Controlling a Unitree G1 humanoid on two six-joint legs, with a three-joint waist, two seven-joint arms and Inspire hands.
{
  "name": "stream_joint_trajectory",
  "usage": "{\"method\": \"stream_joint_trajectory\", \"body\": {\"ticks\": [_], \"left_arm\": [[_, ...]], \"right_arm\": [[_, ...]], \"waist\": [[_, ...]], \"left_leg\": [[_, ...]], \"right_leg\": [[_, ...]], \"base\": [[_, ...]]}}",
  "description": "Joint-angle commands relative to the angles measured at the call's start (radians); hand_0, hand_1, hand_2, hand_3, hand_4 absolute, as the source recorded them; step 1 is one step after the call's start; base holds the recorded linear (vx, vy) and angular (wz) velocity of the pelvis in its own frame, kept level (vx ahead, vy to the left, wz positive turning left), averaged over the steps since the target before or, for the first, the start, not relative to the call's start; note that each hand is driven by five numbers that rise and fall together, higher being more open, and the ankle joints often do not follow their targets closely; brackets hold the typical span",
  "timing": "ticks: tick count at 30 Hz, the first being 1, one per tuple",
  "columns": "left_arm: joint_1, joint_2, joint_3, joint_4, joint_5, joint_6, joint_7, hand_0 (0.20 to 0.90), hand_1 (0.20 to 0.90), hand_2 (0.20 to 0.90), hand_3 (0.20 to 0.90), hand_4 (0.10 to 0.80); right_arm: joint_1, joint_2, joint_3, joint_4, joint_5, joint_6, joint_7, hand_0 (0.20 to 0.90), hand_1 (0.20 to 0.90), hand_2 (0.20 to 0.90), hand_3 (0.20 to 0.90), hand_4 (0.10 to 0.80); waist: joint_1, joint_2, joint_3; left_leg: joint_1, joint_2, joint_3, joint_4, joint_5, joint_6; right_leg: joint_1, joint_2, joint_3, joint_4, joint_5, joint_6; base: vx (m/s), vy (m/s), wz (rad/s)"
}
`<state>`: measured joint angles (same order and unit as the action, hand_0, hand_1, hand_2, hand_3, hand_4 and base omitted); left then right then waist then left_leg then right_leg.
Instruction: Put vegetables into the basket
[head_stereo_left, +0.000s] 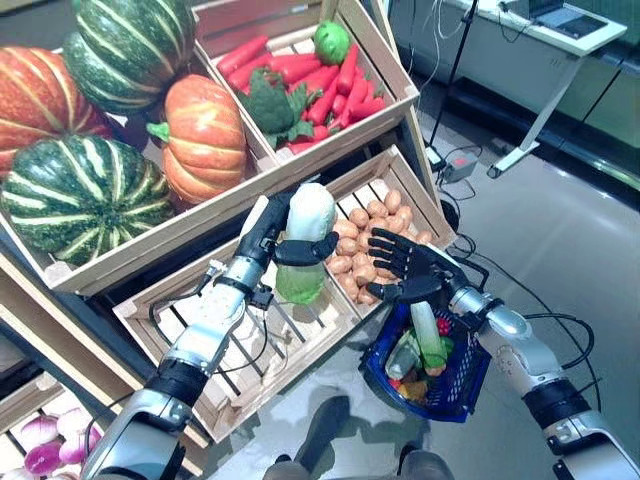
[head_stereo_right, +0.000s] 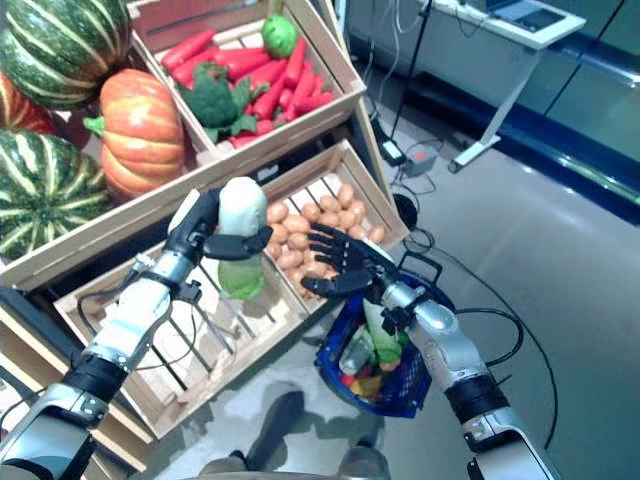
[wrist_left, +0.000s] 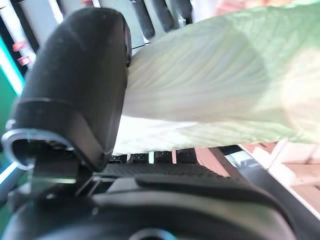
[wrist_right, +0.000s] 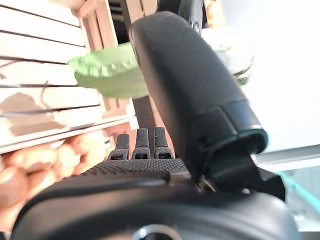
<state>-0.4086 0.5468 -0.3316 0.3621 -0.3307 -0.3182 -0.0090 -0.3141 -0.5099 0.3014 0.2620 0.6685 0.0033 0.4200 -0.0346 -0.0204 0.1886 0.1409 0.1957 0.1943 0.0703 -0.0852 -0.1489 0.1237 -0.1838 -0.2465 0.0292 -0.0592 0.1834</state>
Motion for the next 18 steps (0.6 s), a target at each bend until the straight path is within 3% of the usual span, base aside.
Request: {"method": "stream_joint_trajectory", "body": {"ticks": [1,10,18], "left_arm": [[-0.053,-0.028,0.073,-0.051,-0.115,-0.102,-0.01,0.3,0.3,0.3,0.3,0.4],[-0.007,-0.089,0.103,-0.088,-0.22,-0.108,-0.047,0.3,0.3,0.3,0.3,0.4],[-0.015,-0.114,0.082,-0.124,-0.226,-0.093,-0.068,0.3,0.3,0.3,0.3,0.4]], "right_arm": [[0.013,0.029,0.004,-0.106,0.064,-0.021,0.058,0.9,0.9,0.9,0.9,0.8],[0.074,0.042,0.016,-0.184,0.096,0.048,0.11,0.9,0.9,0.9,0.9,0.8],[0.069,0.069,0.066,-0.208,0.115,0.084,0.131,0.9,0.9,0.9,0.9,0.8]], "waist": [[0.013,-0.018,-0.146],[0.007,-0.024,-0.155],[0.008,-0.023,-0.153]], "left_leg": [[-0.036,-0.063,-0.027,-0.154,0.129,0.054],[-0.039,-0.07,-0.029,-0.158,0.118,0.056],[-0.026,-0.074,-0.032,-0.158,0.108,0.06]], "right_leg": [[-0.007,-0.007,0.009,-0.052,0.083,-0.028],[0.011,0.005,0.005,-0.103,0.107,-0.03],[0.023,0.009,0.008,-0.107,0.105,-0.034]], "base": [[0.0,0.0,0.0],[0.005,-0.021,-0.02],[0.001,-0.001,0.0]]}}
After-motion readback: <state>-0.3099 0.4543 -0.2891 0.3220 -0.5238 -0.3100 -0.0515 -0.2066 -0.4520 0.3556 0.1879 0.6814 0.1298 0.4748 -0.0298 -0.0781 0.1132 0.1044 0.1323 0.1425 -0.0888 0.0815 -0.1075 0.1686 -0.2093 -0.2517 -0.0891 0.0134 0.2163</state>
